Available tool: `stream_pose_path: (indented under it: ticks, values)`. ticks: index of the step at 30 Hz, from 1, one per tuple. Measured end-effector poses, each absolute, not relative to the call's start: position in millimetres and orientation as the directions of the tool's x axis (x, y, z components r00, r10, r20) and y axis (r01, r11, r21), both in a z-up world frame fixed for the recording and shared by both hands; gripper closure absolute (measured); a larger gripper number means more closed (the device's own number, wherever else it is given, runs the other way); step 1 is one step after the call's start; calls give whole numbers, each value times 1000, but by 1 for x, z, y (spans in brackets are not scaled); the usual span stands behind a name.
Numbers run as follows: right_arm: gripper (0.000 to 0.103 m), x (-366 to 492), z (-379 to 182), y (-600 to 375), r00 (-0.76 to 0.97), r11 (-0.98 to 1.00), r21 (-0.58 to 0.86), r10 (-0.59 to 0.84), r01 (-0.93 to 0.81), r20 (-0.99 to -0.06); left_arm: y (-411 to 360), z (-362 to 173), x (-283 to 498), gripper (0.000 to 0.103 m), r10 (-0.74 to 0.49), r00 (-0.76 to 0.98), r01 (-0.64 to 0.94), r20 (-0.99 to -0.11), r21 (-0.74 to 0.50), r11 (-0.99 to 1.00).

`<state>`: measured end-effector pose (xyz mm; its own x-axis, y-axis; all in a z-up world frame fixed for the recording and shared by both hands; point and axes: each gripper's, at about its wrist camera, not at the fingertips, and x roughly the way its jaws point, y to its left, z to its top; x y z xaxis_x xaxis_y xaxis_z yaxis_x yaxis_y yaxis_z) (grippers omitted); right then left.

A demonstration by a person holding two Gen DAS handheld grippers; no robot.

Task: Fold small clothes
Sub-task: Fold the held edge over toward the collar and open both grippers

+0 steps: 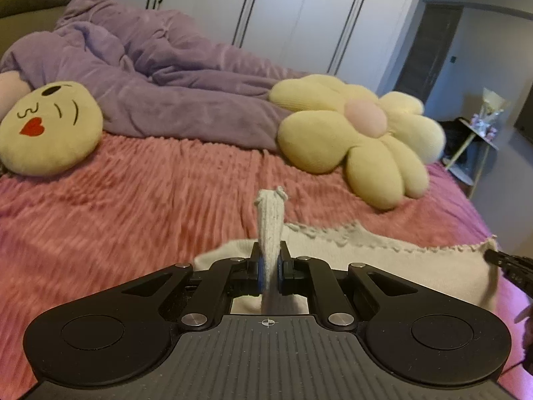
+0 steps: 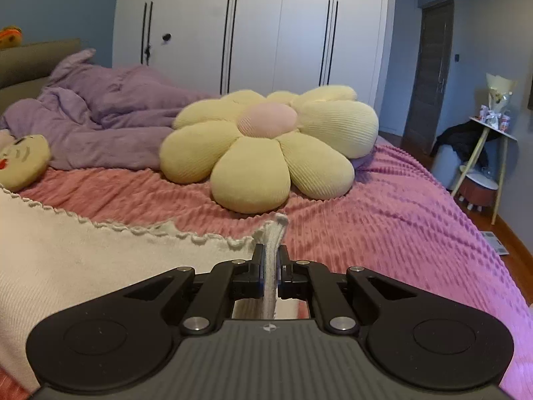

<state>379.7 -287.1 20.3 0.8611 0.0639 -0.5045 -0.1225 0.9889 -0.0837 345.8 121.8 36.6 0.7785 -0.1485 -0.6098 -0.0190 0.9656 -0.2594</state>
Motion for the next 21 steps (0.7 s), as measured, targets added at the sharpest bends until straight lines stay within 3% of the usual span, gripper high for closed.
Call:
stream_pose_path:
  ticks: [7, 10, 13, 15, 17, 18, 21]
  values:
    - [97, 424, -31, -276, 780, 992, -78, 32, -103, -624, 119, -35, 382, 93, -120, 654, -79, -747, -225, 971]
    - [96, 428, -53, -275, 734, 990, -64, 48, -124, -678, 120, -52, 378, 91, -143, 638, -57, -756, -231, 971]
    - [87, 431, -61, -280, 711, 991, 3, 98, -134, -696, 119, -61, 379, 70, -174, 626, -29, -760, -246, 969]
    - [85, 435, -65, -283, 706, 992, 15, 98, -123, -701, 113, -63, 380, 71, -160, 627, -19, -762, -220, 975]
    - [86, 439, -68, -282, 698, 992, 16, 99, -124, -709, 108, -61, 382, 93, -147, 620, -7, -771, -193, 981]
    - [97, 440, -68, -279, 700, 992, -6, 86, -128, -708, 105, -58, 382, 93, -127, 615, -14, -779, -171, 985]
    - [97, 436, -58, -272, 739, 986, -83, 53, -146, -671, 102, -37, 384, 94, -69, 639, -21, -767, -107, 994]
